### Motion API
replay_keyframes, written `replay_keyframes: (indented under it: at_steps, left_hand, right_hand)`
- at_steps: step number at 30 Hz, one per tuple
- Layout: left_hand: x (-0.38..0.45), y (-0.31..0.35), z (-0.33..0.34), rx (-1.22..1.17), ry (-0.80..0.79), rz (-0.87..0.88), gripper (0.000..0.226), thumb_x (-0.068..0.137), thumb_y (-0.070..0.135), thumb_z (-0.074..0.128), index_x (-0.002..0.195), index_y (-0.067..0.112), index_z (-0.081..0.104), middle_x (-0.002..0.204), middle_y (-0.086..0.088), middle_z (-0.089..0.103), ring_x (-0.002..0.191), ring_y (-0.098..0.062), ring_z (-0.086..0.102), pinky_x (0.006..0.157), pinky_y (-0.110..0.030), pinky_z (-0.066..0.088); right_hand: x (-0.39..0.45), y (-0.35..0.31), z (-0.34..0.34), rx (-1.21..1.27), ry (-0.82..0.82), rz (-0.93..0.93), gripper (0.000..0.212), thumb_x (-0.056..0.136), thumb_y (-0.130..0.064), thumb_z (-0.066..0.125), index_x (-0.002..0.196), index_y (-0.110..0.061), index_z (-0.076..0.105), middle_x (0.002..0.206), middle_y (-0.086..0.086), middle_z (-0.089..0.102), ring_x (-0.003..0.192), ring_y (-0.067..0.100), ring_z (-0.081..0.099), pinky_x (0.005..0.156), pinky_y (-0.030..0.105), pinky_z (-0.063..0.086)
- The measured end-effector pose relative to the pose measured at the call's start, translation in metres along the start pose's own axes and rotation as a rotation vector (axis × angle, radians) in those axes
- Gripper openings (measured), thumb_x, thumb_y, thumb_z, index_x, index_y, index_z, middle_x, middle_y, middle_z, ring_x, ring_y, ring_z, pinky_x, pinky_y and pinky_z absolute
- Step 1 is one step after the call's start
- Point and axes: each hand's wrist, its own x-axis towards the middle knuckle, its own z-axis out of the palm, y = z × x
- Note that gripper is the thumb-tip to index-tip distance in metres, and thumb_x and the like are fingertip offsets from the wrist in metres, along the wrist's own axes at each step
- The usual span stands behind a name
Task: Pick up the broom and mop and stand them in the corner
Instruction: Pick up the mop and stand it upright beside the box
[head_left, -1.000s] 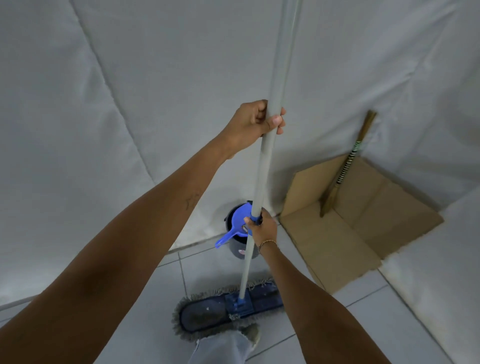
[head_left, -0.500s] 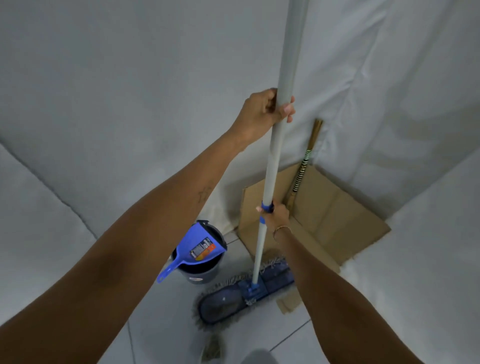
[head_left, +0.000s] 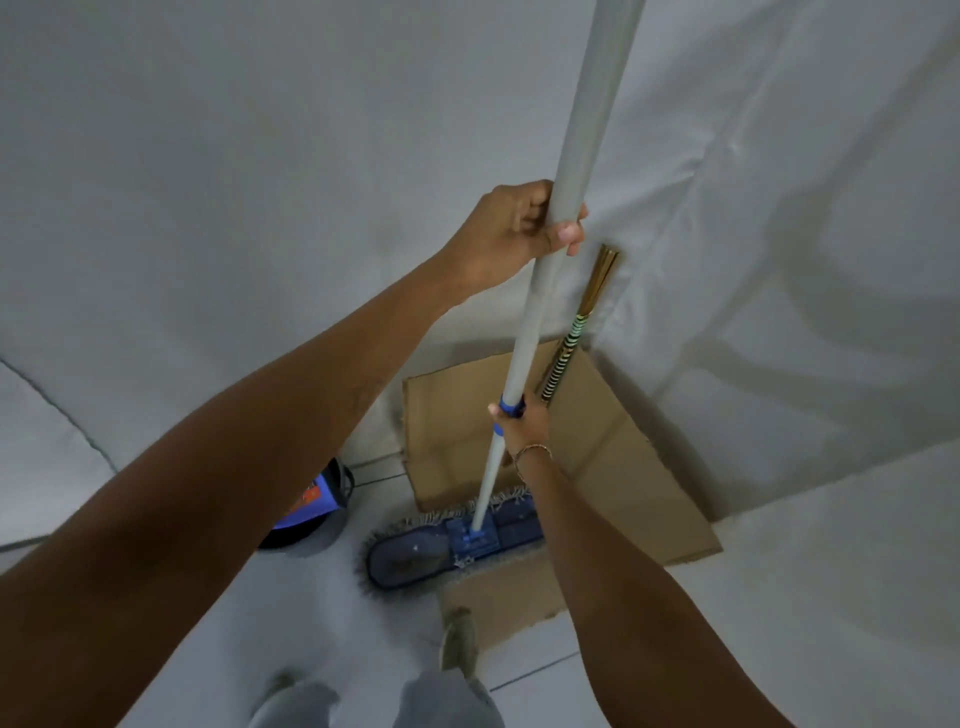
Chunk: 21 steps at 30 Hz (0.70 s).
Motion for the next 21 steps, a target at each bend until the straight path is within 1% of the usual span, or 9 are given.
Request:
replay_keyframes:
  at_steps: [3,5,7,8,9,12,15,17,21]
  left_hand:
    - [0.026,-0.018,0.02,0.026,0.061,-0.034,0.02,0.086,0.011,0.062,0.105,0.003,0.061,0.095,-0.015,0.067,0.09,-0.025,0.069,0.097,-0.04,0.053]
    - [0.039,-0.027,0.025,0.014,0.086,-0.044,0.02,0.086,0.01,0.061,0.104,0.002,0.06,0.094,-0.015,0.066,0.09,-0.026,0.068,0.097,-0.041,0.054]
    - [0.05,-0.037,0.026,0.009,0.089,-0.055,0.024,0.086,0.01,0.062,0.106,-0.002,0.059,0.094,-0.015,0.066,0.091,-0.026,0.067,0.097,-0.04,0.054]
    - [0.06,-0.042,0.027,0.009,0.092,-0.065,0.026,0.086,0.01,0.062,0.108,-0.003,0.059,0.094,-0.015,0.066,0.091,-0.026,0.067,0.097,-0.04,0.054]
    - [0.065,-0.046,0.028,0.01,0.095,-0.076,0.026,0.086,0.01,0.062,0.108,-0.004,0.059,0.094,-0.014,0.066,0.091,-0.025,0.067,0.096,-0.039,0.053]
    - [0.081,-0.06,0.027,-0.001,0.121,-0.102,0.026,0.086,0.009,0.062,0.109,-0.003,0.059,0.095,-0.015,0.066,0.092,-0.025,0.067,0.096,-0.038,0.053]
    - [0.099,-0.074,0.022,0.004,0.144,-0.116,0.029,0.087,0.011,0.06,0.113,-0.004,0.057,0.099,-0.015,0.066,0.094,-0.024,0.065,0.096,-0.038,0.053]
    - [0.113,-0.083,0.019,0.015,0.166,-0.135,0.032,0.088,0.014,0.058,0.116,-0.002,0.056,0.101,-0.013,0.066,0.099,-0.023,0.065,0.098,-0.041,0.052]
    - [0.145,-0.104,0.024,0.197,0.29,-0.178,0.037,0.086,0.031,0.052,0.116,0.009,0.056,0.104,-0.008,0.07,0.105,-0.026,0.065,0.097,-0.042,0.052]
  right_hand:
    - [0.035,0.014,-0.017,-0.029,-0.055,-0.004,0.029,0.079,-0.013,0.071,0.102,0.002,0.059,0.088,0.01,0.06,0.083,0.025,0.058,0.086,0.047,0.054]
    - [0.05,0.014,-0.024,-0.039,-0.087,-0.016,0.029,0.08,-0.012,0.07,0.102,0.002,0.059,0.087,0.009,0.058,0.081,0.023,0.057,0.084,0.045,0.055]
    - [0.061,0.014,-0.028,-0.042,-0.134,-0.018,0.029,0.082,-0.012,0.069,0.103,0.004,0.058,0.087,0.01,0.058,0.079,0.021,0.055,0.071,0.032,0.056]
    - [0.071,0.015,-0.032,-0.047,-0.15,-0.021,0.028,0.082,-0.012,0.068,0.104,0.004,0.059,0.088,0.011,0.058,0.079,0.02,0.055,0.064,0.023,0.052]
    - [0.077,0.017,-0.032,-0.056,-0.162,-0.021,0.028,0.082,-0.011,0.068,0.104,0.004,0.059,0.09,0.015,0.06,0.08,0.02,0.055,0.063,0.019,0.047]
    - [0.097,0.023,-0.028,-0.036,-0.185,-0.027,0.025,0.08,-0.011,0.07,0.099,0.002,0.059,0.097,0.024,0.064,0.082,0.021,0.057,0.073,0.029,0.048]
    - [0.119,0.026,-0.025,-0.074,-0.212,-0.056,0.022,0.078,-0.017,0.073,0.093,-0.007,0.059,0.088,0.01,0.062,0.084,0.022,0.059,0.077,0.034,0.051]
    - [0.134,0.025,-0.023,-0.088,-0.224,-0.072,0.027,0.077,-0.018,0.073,0.098,-0.006,0.061,0.089,0.006,0.062,0.085,0.022,0.059,0.079,0.036,0.052]
    - [0.165,0.02,-0.018,-0.084,-0.237,-0.087,0.03,0.079,-0.017,0.071,0.101,-0.001,0.061,0.086,0.007,0.06,0.081,0.022,0.057,0.073,0.032,0.048]
